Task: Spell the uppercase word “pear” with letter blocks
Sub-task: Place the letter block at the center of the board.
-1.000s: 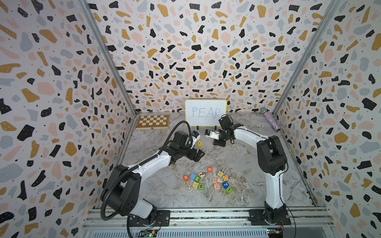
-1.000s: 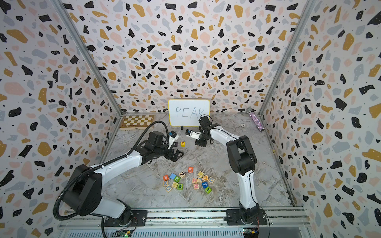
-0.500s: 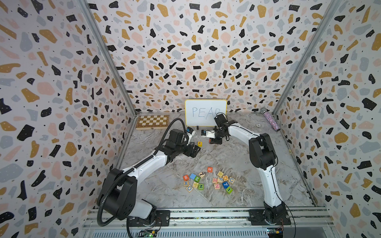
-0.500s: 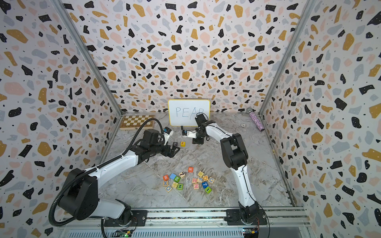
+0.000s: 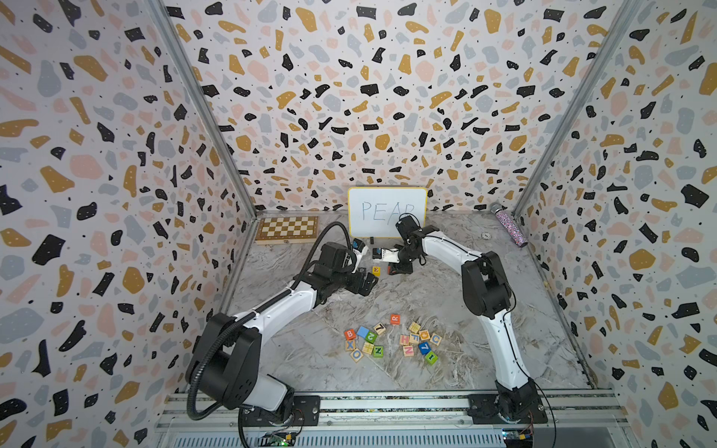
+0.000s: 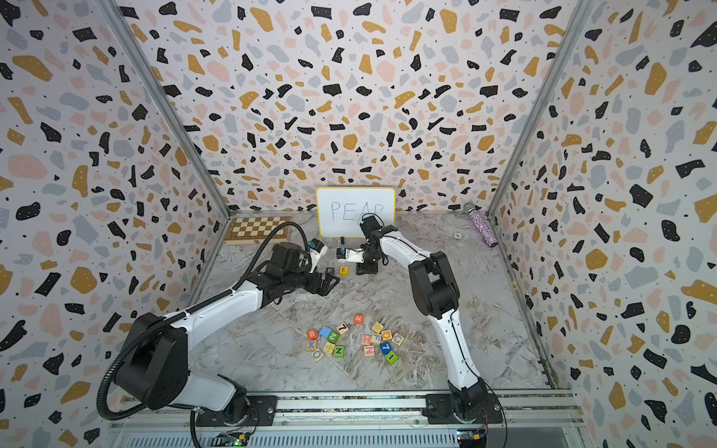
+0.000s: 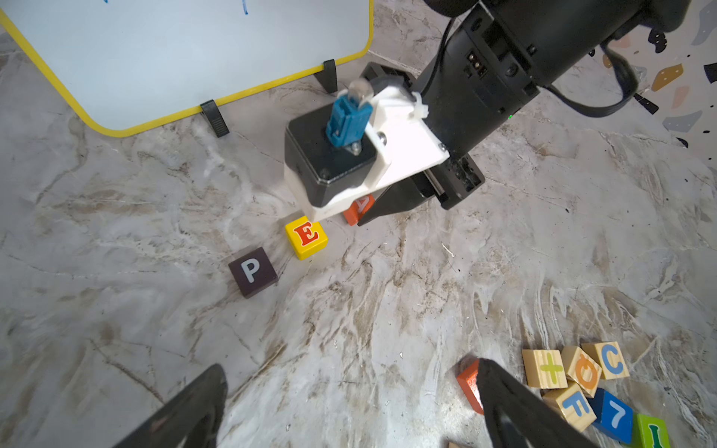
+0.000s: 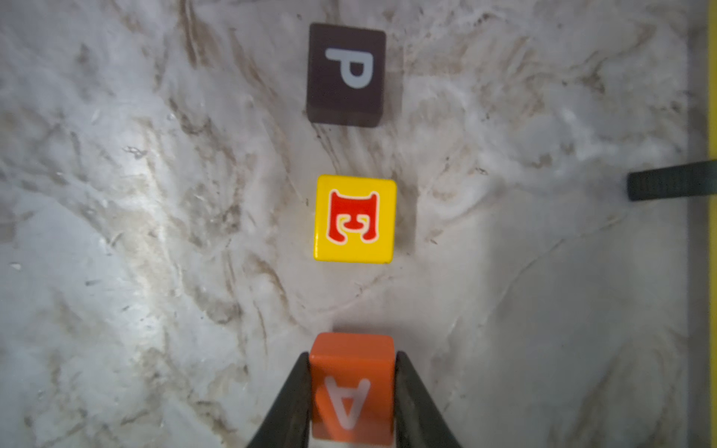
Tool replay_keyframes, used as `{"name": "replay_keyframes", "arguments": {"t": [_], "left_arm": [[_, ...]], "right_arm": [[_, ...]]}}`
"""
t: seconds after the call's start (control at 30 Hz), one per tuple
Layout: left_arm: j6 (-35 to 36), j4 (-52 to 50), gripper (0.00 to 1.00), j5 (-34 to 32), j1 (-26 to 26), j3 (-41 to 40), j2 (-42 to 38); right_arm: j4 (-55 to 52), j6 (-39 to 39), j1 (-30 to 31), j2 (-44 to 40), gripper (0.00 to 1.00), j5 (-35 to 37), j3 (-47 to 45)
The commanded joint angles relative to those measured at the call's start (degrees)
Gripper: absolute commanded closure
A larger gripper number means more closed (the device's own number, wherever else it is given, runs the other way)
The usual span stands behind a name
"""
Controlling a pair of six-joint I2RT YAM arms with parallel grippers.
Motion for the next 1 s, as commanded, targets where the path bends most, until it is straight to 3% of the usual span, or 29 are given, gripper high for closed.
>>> {"name": "replay_keyframes", "arguments": {"t": [0.0, 0.5, 0.7, 0.97], "left_arm": [[1.1, 0.9, 0.01, -0.5, 0.2, 1.2, 0.2], [1.6, 1.1, 0.01, -0.9, 0.2, 0.5, -0.4], [1.9, 1.6, 0.01, -0.3, 0.2, 0.0, -0.6], [1.8, 1.5, 0.01, -0.8, 0.2, -0.4, -1.8]], "right_arm": [[-2.8, -0.4, 0.4, 0.2, 0.79, -0.8, 1.5], [-1.5, 0.7, -0.2, 0.7, 0.69, 1.5, 1.6], [-0.1, 1.3, -0.2, -0.4, 0.57, 0.9, 0.6], [-0.3, 2.4, 0.1, -1.6, 0.51, 0.8, 2.6]]}}
